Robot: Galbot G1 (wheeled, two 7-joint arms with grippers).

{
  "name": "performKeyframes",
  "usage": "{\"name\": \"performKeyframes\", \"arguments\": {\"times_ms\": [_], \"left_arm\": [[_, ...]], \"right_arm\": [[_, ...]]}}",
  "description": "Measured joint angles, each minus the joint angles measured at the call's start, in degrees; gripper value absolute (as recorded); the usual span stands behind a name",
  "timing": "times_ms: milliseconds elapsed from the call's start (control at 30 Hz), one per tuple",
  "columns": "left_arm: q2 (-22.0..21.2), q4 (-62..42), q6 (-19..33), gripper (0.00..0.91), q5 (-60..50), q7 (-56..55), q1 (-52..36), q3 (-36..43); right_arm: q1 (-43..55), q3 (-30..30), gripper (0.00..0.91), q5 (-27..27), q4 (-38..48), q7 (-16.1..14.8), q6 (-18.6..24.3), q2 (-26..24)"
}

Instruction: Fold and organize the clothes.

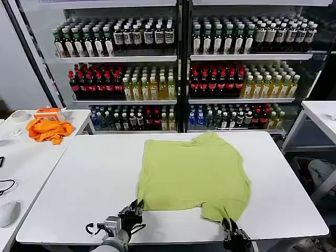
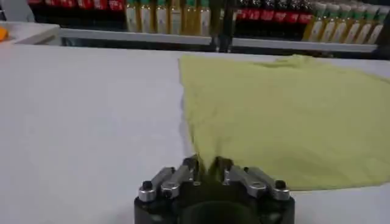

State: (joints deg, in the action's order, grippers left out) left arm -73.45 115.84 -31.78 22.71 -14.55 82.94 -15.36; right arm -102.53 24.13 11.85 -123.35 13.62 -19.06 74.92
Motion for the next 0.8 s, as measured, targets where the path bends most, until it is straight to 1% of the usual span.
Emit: {"name": "performKeyframes", "arguments": {"times_ms": [333, 633, 800], "left_arm": [[-0.07, 2.6, 0.88, 0.02, 4.93, 0.58, 2.03, -1.8], [0.9, 9.62, 2.47, 0.02, 9.46, 1.14, 5.64, -5.09], [0.85, 12.94, 3.38, 0.02, 11.01, 1.13, 7.82, -6.59]], "right_arm": [[-2.55, 1.51, 0.0, 0.53, -3.33, -0.98, 2.1, -0.05], [-6.19, 3.86, 0.0, 0.66, -8.53, -0.98, 3.2, -0.33], [-6.66, 5.31, 0.0, 1.2, -10.49, -1.0, 3.25, -0.8]]}}
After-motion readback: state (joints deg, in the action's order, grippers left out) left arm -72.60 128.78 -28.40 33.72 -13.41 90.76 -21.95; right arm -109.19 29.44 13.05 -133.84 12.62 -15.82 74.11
